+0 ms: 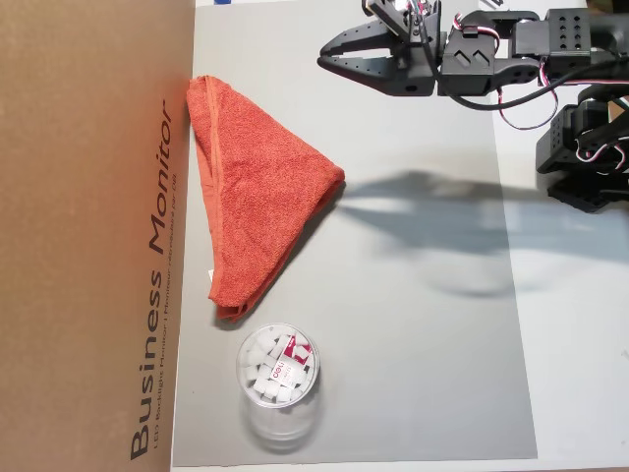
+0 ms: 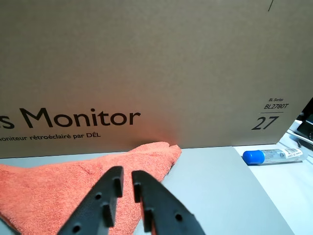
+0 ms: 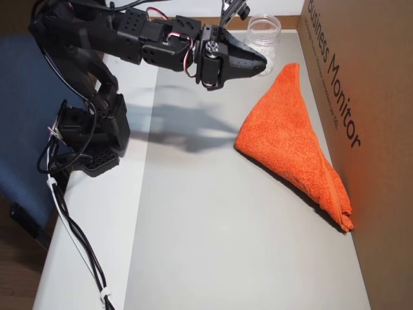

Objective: Fold the blanket.

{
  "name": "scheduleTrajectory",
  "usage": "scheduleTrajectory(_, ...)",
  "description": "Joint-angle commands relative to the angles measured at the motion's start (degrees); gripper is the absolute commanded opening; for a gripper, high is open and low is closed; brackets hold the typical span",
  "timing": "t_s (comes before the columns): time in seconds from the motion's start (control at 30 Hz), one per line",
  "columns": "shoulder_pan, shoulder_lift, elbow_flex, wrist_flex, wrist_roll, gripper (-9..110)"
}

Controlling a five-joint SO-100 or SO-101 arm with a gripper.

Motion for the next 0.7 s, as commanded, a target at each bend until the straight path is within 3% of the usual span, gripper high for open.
scheduleTrajectory(0.0,-0.18,3.43,0.26,0.09,0.35,0)
scheduleTrajectory(0.33,-0.26,8.96,5.62,1.14,0.35,0)
scheduleTrajectory(0.67,-0.26,14.50,5.89,17.84,0.44,0)
